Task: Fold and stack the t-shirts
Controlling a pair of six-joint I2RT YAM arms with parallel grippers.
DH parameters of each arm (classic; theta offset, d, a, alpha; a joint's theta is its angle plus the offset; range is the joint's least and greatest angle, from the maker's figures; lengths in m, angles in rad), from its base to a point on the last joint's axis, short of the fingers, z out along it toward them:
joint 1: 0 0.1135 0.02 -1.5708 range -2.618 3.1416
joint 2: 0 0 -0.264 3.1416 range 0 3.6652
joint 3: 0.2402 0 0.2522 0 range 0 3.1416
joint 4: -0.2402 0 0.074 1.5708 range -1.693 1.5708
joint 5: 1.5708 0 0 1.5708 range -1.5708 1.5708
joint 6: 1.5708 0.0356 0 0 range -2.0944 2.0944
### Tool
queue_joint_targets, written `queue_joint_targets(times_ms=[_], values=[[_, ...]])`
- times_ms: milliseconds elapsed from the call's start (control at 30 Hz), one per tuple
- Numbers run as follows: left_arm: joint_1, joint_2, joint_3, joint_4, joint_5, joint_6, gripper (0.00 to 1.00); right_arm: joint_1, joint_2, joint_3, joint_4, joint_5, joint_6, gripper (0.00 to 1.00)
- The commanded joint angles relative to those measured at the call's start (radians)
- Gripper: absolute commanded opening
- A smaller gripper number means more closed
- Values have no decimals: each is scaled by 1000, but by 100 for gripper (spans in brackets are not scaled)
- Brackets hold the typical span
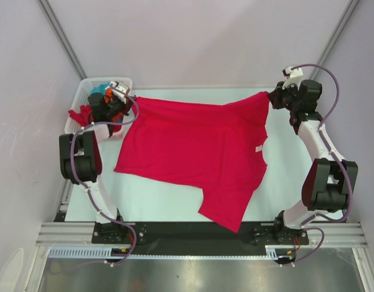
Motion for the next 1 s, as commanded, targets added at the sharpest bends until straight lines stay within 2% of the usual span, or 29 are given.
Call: queue_joint_targets(times_ms=[0, 367, 700, 967], values=[[17, -66, -9, 48, 47, 0, 0, -3, -51, 23, 25, -11, -2, 0], [28, -123, -98, 77, 96, 72, 0, -2, -144, -78, 40, -11, 29, 0], [28, -201, -234, -17, 112, 407, 0, 21, -253, -288, 56, -61, 101, 0], [42, -253, -268, -57, 145, 513, 0, 44, -359, -453, 63, -26, 141, 0]])
